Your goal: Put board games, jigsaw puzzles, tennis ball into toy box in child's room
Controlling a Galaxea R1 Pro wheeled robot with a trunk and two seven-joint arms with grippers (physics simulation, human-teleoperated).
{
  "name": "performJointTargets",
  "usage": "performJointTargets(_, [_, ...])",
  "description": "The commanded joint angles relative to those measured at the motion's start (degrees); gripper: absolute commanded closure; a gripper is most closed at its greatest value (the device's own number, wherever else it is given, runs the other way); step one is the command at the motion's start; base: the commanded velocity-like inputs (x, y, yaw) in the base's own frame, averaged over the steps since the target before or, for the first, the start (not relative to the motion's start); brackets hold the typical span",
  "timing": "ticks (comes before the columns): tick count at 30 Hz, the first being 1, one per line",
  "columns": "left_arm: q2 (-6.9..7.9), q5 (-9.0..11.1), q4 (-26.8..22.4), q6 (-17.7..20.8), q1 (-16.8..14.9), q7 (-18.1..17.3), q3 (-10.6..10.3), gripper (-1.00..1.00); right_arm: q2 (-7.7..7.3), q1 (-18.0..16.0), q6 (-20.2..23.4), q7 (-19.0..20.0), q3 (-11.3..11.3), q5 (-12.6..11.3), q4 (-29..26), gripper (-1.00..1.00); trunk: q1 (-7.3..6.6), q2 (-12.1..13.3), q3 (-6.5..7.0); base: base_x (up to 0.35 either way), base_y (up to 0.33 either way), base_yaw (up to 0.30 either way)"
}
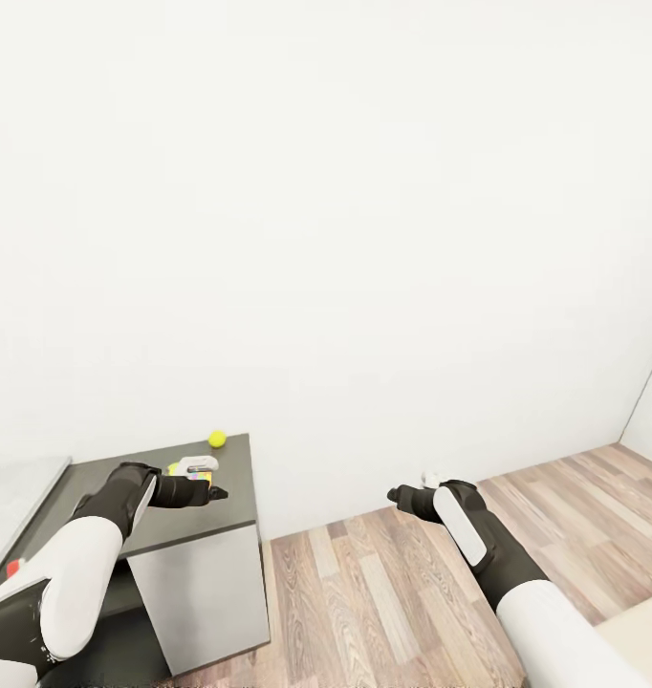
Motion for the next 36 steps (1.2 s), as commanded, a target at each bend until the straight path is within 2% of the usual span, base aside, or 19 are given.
performJointTargets(1, [-0.06,-0.5,-0.1,0.3,0.0,-0.4,0.5,-1.00,-0.07,0.0,0.0,-0.6,0.3,-0.6,-0.1,-1.00,0.02,-0.1,-0.13,0.000,0.000,0.000])
performJointTargets(25, [-0.06,-0.5,-0.1,0.3,0.0,-0.4,0.5,-1.00,-0.07,0.0,0.0,-0.6,0.3,-0.6,-0.1,-1.00,0.02,-0.1,-2.40,0.000,0.000,0.000])
performJointTargets(27, [-0.06,-0.5,-0.1,0.3,0.0,-0.4,0.5,-1.00,-0.07,0.0,-0.5,-0.6,0.3,-0.6,-0.1,-1.00,0.02,-0.1,-2.59,0.000,0.000,0.000])
performJointTargets(30, [-0.07,-0.5,-0.1,0.3,0.0,-0.4,0.5,-1.00,-0.07,0.0,-3.4,-0.5,0.3,-0.5,-0.1,-1.00,0.02,-0.1,-2.88,0.000,-0.077,0.000])
performJointTargets(32, [-0.09,-0.5,-0.1,0.3,0.0,-0.4,0.5,-1.00,-0.04,0.3,-6.0,-0.4,0.3,0.4,-0.1,-1.00,0.02,-0.1,-3.00,0.000,-0.187,0.000])
performJointTargets(36, [-0.07,-0.5,-0.1,0.3,0.0,-0.4,0.5,-1.00,0.18,0.6,-7.6,-0.4,0.3,3.4,0.0,-1.00,0.02,-0.1,-3.10,0.000,-0.098,0.000])
